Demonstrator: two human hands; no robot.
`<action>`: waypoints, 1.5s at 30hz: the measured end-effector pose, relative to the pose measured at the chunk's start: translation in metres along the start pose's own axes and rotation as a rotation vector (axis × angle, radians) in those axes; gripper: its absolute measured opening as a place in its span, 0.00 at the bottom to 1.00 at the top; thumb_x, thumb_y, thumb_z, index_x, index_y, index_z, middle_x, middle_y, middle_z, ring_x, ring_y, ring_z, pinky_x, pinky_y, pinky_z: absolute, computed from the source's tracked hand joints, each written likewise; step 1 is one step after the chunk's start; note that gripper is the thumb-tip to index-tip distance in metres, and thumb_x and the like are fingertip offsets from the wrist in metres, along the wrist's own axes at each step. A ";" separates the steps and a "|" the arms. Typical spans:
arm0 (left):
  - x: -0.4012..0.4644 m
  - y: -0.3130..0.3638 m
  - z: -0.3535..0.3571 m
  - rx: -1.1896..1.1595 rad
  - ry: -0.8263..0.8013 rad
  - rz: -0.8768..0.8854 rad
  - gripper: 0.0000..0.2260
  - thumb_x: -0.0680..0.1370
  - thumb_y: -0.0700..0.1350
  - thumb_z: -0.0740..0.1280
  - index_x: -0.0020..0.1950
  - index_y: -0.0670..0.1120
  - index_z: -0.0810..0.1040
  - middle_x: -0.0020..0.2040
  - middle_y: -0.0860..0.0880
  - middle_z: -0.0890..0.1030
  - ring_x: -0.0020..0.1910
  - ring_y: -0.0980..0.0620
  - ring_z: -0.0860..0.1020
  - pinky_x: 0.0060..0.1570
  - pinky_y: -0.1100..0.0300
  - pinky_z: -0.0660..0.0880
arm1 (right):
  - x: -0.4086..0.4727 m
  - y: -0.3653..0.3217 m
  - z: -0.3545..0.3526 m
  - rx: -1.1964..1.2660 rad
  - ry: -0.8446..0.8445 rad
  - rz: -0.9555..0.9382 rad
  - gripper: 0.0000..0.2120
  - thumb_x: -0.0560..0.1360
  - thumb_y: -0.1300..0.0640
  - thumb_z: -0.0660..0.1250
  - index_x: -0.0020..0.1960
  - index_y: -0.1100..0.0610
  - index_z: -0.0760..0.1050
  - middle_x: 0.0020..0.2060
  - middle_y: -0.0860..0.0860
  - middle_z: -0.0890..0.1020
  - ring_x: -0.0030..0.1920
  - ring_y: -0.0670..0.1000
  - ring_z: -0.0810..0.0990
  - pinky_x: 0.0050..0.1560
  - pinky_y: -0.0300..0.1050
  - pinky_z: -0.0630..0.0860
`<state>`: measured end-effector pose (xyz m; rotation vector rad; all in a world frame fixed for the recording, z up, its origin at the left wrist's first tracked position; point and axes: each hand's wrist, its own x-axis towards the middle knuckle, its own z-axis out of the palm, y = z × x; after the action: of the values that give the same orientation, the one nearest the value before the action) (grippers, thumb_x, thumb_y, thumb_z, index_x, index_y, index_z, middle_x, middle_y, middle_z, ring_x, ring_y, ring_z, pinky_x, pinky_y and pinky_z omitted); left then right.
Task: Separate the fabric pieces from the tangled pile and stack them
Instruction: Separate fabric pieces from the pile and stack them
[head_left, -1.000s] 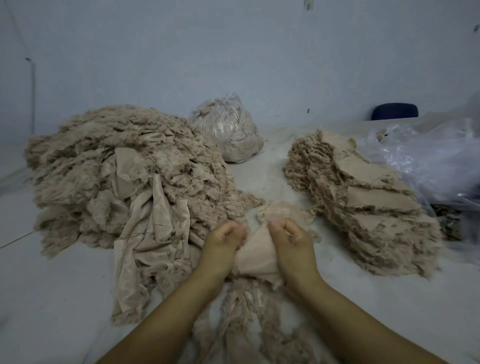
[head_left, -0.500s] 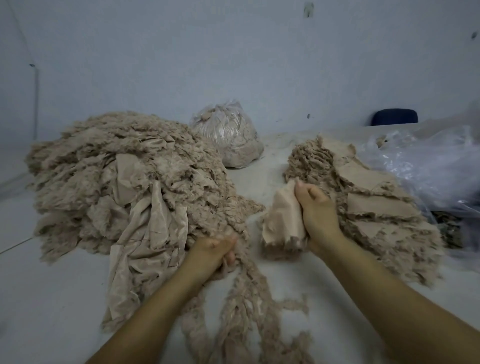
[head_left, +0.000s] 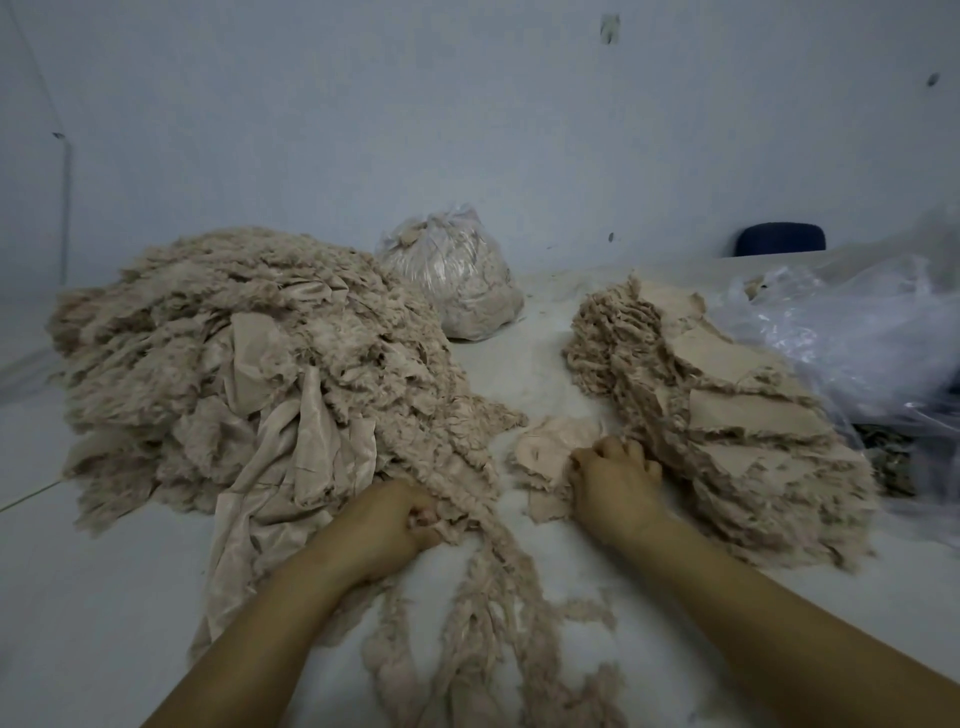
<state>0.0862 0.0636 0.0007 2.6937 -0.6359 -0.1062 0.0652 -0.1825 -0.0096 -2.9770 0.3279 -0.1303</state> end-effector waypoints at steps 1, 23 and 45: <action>-0.001 0.000 0.000 -0.011 0.021 0.019 0.09 0.76 0.49 0.68 0.46 0.44 0.81 0.47 0.47 0.75 0.45 0.51 0.74 0.41 0.61 0.67 | -0.003 0.000 -0.001 -0.011 0.042 -0.002 0.16 0.82 0.52 0.52 0.68 0.52 0.68 0.67 0.54 0.66 0.68 0.58 0.60 0.65 0.53 0.59; -0.008 0.031 0.016 -0.331 0.199 0.475 0.04 0.74 0.41 0.71 0.42 0.44 0.85 0.43 0.61 0.72 0.47 0.55 0.73 0.49 0.62 0.70 | -0.046 -0.070 -0.010 1.713 -0.609 0.134 0.18 0.67 0.52 0.71 0.49 0.64 0.78 0.34 0.58 0.81 0.31 0.51 0.79 0.29 0.41 0.76; 0.008 -0.024 0.010 -0.243 0.366 -0.009 0.23 0.79 0.56 0.56 0.27 0.48 0.64 0.23 0.49 0.72 0.24 0.54 0.71 0.29 0.58 0.66 | -0.053 -0.013 -0.026 1.583 -0.035 0.065 0.07 0.79 0.65 0.60 0.44 0.62 0.74 0.29 0.54 0.75 0.27 0.48 0.71 0.27 0.36 0.67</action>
<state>0.1023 0.0771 -0.0172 2.3948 -0.4639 0.2829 0.0134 -0.1613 0.0148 -1.3987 0.1604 -0.1971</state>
